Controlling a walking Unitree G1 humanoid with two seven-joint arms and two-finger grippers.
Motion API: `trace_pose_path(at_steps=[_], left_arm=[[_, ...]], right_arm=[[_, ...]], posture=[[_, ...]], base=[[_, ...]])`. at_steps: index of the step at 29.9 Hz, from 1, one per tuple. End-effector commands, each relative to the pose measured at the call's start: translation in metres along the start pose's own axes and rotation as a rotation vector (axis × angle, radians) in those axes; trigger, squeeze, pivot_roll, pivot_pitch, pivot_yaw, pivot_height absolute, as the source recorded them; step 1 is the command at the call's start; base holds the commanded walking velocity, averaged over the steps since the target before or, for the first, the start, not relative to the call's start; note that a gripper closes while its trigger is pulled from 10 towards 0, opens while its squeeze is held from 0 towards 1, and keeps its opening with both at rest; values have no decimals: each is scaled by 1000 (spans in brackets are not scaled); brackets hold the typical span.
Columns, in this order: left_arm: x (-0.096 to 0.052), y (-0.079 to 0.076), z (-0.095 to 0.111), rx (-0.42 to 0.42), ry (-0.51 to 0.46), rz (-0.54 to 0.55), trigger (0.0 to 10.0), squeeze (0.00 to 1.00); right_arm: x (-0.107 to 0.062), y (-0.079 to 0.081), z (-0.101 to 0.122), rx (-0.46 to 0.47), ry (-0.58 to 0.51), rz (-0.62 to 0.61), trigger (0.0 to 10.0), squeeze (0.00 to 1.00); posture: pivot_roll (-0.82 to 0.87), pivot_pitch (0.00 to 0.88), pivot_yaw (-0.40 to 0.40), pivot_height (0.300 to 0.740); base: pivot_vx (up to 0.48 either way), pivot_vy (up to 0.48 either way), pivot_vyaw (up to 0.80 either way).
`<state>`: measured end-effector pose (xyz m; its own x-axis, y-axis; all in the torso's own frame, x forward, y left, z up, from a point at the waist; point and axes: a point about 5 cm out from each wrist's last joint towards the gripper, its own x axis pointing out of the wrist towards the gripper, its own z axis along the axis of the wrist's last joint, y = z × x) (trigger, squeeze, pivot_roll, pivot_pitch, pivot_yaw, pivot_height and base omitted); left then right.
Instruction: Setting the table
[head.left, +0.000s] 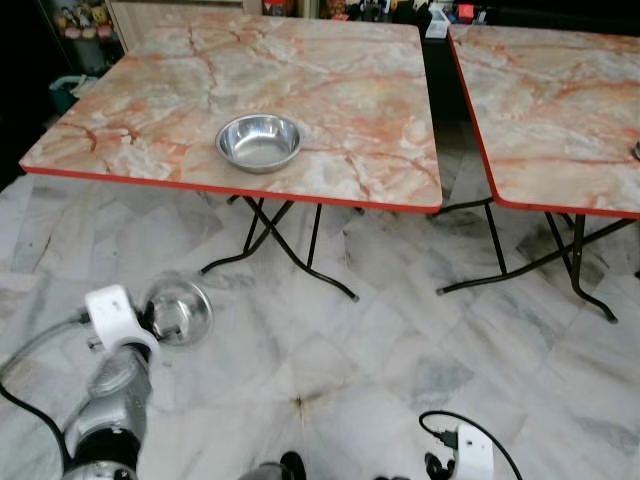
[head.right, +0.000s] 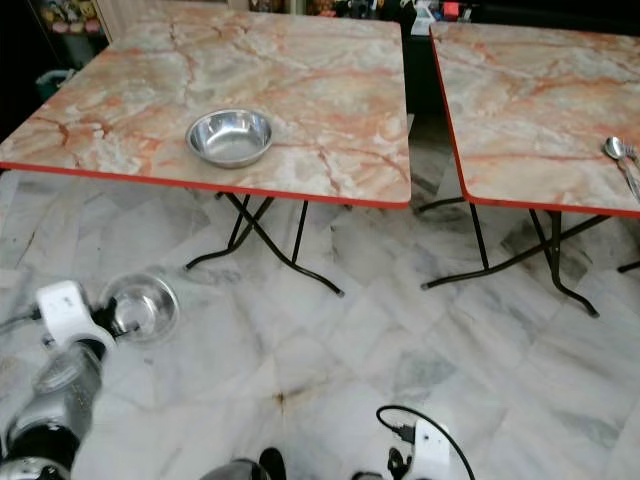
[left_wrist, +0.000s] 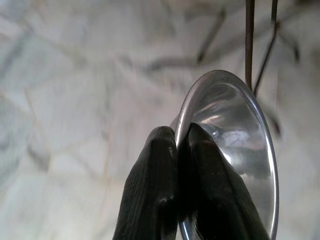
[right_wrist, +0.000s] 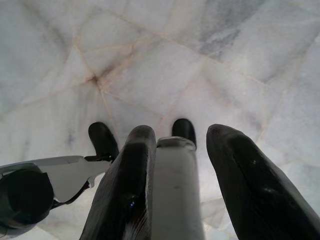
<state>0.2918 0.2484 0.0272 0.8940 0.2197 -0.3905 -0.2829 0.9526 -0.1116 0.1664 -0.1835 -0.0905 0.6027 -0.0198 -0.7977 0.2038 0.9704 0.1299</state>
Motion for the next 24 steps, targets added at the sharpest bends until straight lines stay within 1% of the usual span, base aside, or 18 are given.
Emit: trace_pose_path(at_steps=[1,4,6,8,12,24], left_arm=[[-2,1,-16,51,58,-6,10000,0],[-5,-2,-31,95,117,-16,10000,0],[-5,-4,-35,92,128,-23,10000,0],[-6,-5,-39,94,145,-22,10000,0],[-6,-8,-44,113,166,-29,10000,0],[-11,-3,-58,111,206,-4,10000,0]], right_arm=[[0,0,-3,2,13,-6,10000,0],[0,0,-3,6,13,-7,10000,0],[-1,-2,-3,9,14,-9,10000,0],[-1,-8,-2,12,13,-17,10000,0],[-2,-12,-2,14,14,-21,10000,0],[-2,-9,-2,22,13,-16,10000,0]], posture=[[-2,147,12,740],[-8,146,16,740],[-9,147,17,740],[-8,147,18,740],[-7,147,21,740],[-1,149,25,740]], base=[[0,0,0],[174,0,0],[309,0,0],[322,0,0],[321,0,0],[326,0,0]])
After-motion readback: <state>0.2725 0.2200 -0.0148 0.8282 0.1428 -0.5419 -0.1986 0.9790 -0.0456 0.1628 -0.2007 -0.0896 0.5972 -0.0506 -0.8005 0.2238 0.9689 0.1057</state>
